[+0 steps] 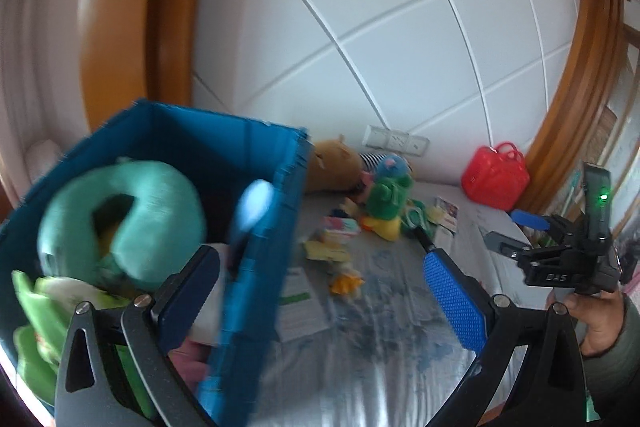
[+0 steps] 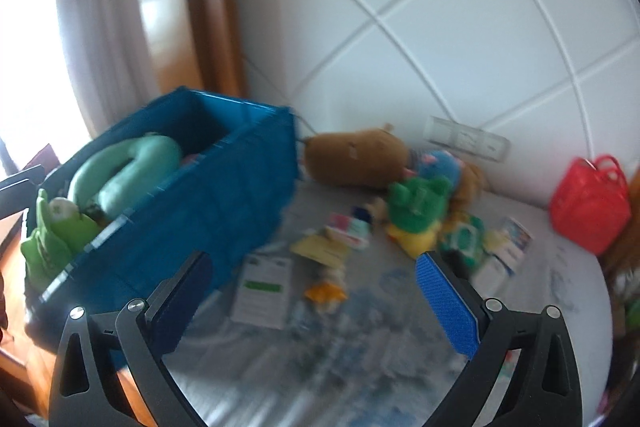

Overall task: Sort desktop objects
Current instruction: 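Open the right gripper over the crate to drop the medicine box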

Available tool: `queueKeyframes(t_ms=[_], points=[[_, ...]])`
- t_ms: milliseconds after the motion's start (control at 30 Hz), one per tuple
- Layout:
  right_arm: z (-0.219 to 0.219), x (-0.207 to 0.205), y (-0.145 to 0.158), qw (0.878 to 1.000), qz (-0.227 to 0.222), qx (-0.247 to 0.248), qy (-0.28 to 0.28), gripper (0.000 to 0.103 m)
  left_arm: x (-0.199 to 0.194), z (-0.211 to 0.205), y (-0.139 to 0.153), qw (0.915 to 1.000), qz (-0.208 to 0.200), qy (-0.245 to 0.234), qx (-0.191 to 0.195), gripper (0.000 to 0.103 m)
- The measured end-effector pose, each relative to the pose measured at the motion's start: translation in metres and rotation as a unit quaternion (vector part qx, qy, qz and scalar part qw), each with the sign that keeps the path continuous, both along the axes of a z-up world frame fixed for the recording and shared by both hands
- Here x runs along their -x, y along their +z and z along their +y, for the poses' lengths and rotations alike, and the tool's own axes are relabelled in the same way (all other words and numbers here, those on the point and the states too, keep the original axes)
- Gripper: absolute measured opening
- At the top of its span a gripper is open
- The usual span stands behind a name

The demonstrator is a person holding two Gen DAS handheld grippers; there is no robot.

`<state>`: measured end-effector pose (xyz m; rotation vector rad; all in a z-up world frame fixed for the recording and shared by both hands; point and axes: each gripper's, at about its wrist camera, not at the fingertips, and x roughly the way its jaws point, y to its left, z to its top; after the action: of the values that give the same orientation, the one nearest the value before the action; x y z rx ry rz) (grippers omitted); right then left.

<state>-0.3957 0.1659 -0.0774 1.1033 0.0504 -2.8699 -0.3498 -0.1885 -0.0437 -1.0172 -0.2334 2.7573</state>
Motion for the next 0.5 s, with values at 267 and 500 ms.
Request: queueKeyframes(t_ms=[267, 500], points=[[0.098, -0.034, -0.021, 0.999, -0.028, -0.008, -0.031, 0.103, 0.034, 0.085, -0.075, 0.9985, -0.054, -0.003, 0.002, 0.103], [0.159, -0.049, -0.054, 0.996, -0.068, -0.006, -0.054, 0.103, 0.091, 0.127, -0.158, 0.9951, -0.098, 0.013, -0.010, 0.103]])
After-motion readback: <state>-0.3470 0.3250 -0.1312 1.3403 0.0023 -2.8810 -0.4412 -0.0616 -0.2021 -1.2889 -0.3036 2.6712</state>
